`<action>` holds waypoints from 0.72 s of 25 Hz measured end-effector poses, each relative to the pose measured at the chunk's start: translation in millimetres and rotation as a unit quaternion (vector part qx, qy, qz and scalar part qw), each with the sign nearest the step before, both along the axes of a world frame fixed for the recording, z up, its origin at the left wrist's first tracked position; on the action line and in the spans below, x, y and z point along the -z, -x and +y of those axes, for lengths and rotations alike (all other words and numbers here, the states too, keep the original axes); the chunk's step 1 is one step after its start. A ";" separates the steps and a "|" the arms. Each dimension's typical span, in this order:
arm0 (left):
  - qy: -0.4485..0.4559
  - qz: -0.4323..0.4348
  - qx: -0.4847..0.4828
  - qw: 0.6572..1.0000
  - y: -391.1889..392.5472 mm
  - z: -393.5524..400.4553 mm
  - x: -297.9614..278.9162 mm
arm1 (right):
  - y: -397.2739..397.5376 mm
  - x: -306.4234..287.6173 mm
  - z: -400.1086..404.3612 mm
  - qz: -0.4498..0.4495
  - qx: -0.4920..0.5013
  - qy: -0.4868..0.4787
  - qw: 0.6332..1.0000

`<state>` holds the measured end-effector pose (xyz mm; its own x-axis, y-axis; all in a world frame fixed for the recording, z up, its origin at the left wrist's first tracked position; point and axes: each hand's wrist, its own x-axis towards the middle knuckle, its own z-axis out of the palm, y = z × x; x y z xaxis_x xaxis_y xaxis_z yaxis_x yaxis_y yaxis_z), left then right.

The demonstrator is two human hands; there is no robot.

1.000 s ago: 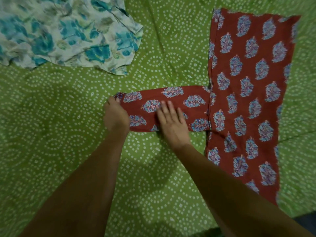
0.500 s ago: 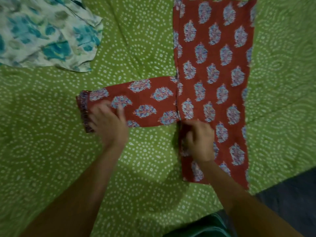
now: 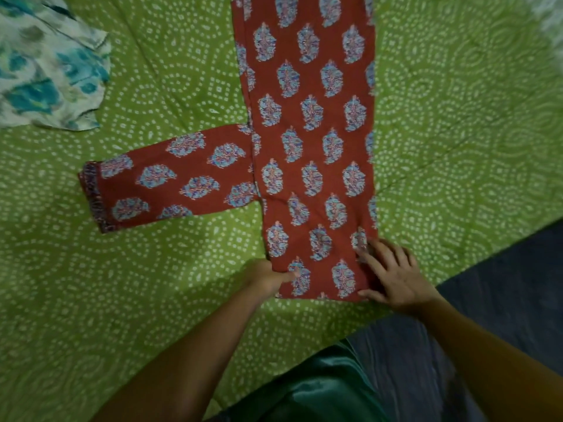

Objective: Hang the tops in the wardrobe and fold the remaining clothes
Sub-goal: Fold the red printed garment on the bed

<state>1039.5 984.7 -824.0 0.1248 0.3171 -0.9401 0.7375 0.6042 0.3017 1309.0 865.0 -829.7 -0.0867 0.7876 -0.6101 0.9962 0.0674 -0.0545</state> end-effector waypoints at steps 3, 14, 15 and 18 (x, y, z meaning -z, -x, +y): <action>0.066 -0.029 -0.078 0.994 -5.8 -4.0 -3.3 | -5.1 2.3 1.4 -0.014 -0.050 -0.014 0.999; 0.101 -0.040 0.024 0.994 11.3 -25.2 8.5 | -16.8 2.2 -32.7 -0.021 -0.163 -0.078 0.983; 0.102 -0.024 0.020 0.994 11.3 -26.3 11.4 | -14.8 -0.5 -36.3 -0.007 -0.157 -0.081 0.984; 0.085 0.021 0.051 0.995 8.0 -25.7 17.5 | 8.8 -10.6 -14.8 0.025 -0.030 -0.118 0.992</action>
<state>1031.5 959.1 -841.5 0.1086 0.1397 -0.9842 0.8077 0.5648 0.1693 1300.2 850.2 -819.1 -0.1623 0.9002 -0.4040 0.9867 0.1425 -0.0787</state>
